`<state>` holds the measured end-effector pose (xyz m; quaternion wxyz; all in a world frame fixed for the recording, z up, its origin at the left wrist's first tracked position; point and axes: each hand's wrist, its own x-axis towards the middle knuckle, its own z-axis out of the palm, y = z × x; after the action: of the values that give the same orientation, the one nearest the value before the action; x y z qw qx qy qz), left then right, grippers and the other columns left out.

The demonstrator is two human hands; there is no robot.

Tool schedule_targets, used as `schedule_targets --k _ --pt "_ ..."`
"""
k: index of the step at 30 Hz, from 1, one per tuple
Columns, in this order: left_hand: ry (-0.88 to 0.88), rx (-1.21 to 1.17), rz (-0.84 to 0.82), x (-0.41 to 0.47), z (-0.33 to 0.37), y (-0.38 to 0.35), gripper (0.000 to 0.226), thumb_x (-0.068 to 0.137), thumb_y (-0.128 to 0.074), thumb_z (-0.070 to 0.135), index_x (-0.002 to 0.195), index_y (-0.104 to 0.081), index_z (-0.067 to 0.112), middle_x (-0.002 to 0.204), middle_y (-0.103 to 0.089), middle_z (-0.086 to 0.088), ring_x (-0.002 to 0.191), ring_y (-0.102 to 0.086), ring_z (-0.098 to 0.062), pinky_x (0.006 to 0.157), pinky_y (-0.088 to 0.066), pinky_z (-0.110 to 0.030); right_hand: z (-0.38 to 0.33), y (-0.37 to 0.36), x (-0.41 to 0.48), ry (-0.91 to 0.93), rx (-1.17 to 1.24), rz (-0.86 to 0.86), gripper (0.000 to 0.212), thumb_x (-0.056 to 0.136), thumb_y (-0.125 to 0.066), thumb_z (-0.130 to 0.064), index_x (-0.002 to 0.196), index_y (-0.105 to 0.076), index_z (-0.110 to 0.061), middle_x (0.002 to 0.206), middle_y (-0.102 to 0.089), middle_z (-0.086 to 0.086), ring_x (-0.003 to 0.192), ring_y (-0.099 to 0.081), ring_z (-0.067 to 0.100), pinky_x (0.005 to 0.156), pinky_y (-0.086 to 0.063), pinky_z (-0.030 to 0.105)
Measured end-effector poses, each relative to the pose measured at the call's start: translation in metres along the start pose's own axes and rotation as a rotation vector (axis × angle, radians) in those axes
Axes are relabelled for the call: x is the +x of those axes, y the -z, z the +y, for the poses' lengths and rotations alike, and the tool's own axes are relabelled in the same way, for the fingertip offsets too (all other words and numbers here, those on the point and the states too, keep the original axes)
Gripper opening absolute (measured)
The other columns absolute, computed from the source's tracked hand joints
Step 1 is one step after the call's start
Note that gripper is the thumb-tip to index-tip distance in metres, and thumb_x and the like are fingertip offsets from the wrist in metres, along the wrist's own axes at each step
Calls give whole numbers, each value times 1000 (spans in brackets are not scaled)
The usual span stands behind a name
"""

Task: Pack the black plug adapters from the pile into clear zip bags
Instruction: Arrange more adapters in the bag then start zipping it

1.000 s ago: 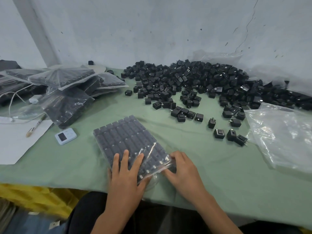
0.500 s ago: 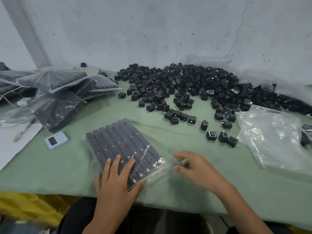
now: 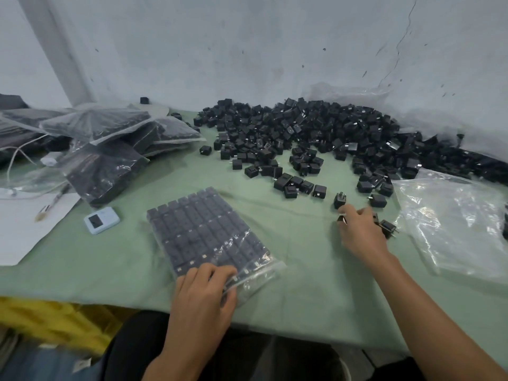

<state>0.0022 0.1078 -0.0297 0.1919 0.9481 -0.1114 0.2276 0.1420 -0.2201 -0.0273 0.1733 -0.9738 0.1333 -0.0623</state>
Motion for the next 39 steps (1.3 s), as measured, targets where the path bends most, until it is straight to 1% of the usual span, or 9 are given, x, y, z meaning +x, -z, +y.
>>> schedule_targets --k 5,8,11,15,19,25,29,33,39 --pt "-3 -44 -16 5 -1 4 28 74 -86 21 96 -68 26 82 -56 8 70 -57 -18 65 -50 -34 4 9 -15 -3 63 -91 42 97 -57 -24 137 -47 -20 129 -52 17 113 -55 37 92 -44 39" --pt "-1 -79 -21 6 1 6 22 77 -82 19 87 -65 29 80 -54 13 70 -56 -12 60 -49 -28 -9 22 -57 70 190 -115 44 92 -67 -28 132 -48 -22 117 -62 2 103 -62 27 87 -46 34" --pt "9 -76 -12 9 1 9 21 78 -81 20 83 -65 31 78 -54 15 69 -56 -9 57 -47 -25 -32 23 -125 201 487 -195 36 80 -79 -22 108 -59 -32 99 -67 -17 80 -65 3 78 -46 24" --pt "-15 -62 17 14 -1 13 15 81 -77 22 83 -66 31 80 -56 14 70 -59 -9 58 -46 -24 -76 -4 -192 335 710 -302 36 71 -75 -37 106 -67 -41 105 -68 -20 92 -66 1 86 -50 18" --pt "-64 -33 25 17 0 20 11 86 -57 36 86 -67 31 83 -58 14 74 -61 -10 57 -50 -27 -121 -38 -200 325 821 -203 45 82 -76 -24 125 -65 -26 113 -64 -13 97 -65 4 91 -52 28" --pt "-90 -7 24 21 1 30 22 93 -48 36 92 -68 28 84 -57 12 73 -59 -11 55 -52 -31 -155 -51 -201 355 820 84 38 86 -68 -21 123 -67 -16 113 -58 -19 98 -53 -13 89 -42 6" --pt "-94 -8 0 23 3 35 24 94 -46 34 90 -68 25 84 -59 8 74 -61 -14 58 -54 -35 -150 -56 -210 270 936 172 29 85 -76 -17 110 -64 -25 105 -67 -14 94 -66 6 84 -53 23" --pt "-112 -53 -33 23 7 37 25 95 -45 31 92 -68 23 87 -58 8 77 -60 -14 62 -53 -32 -154 -61 -201 250 849 243 20 83 -78 -14 92 -63 -23 96 -65 -15 93 -58 4 83 -47 27" --pt "-127 -62 -39 25 12 41 25 94 -46 31 87 -68 21 84 -57 8 75 -57 -13 60 -53 -34 -156 -62 -191 541 494 325 13 91 -58 -17 92 -69 -10 118 -69 8 110 -60 19 92 -48 38"
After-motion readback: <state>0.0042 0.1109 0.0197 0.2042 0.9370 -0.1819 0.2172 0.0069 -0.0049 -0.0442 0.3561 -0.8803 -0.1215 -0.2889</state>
